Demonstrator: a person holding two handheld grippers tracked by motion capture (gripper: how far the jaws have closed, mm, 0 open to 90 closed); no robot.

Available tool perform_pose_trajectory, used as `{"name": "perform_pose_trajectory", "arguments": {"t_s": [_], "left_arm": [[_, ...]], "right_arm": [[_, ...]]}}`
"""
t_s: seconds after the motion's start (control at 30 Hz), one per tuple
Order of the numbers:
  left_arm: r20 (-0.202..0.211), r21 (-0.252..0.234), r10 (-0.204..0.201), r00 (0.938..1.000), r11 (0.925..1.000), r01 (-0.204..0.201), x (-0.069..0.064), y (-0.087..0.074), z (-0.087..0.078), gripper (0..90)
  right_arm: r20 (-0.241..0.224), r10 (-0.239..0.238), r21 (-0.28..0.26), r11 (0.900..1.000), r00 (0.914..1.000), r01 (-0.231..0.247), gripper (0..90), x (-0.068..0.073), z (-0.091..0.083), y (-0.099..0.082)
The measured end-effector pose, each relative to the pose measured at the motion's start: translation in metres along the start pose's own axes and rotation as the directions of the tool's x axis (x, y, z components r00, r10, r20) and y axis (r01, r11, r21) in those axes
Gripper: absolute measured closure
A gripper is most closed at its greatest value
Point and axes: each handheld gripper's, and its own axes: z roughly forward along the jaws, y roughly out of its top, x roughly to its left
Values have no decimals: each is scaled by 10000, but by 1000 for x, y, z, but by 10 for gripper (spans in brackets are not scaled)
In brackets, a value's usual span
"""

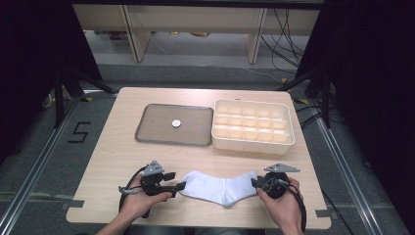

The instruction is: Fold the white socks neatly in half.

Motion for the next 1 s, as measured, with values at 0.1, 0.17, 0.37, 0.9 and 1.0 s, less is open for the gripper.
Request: {"name": "perform_pose_trajectory", "arguments": {"t_s": [0.1,0.17,0.37,0.9,1.0], "left_arm": [[37,82,-28,10000,10000,28,-1,0,1,397],[76,58,-32,10000,10000,31,0,1,3,398],[-25,170,-186,9998,9997,186,2,3,6,403],[-29,204,-475,9989,9987,475,3,9,8,411],[6,374,-469,9989,9982,468,5,11,11,414]], "right_arm": [[-182,-340,153,9993,9993,343,790,5,3,4],[-352,-347,295,9989,9988,358,819,9,4,7],[-783,-558,252,9980,9954,580,870,19,12,13],[-1276,-893,1113,9884,9878,1037,900,56,19,31],[-1590,-1038,1285,9838,9818,1248,900,64,27,34]]}}
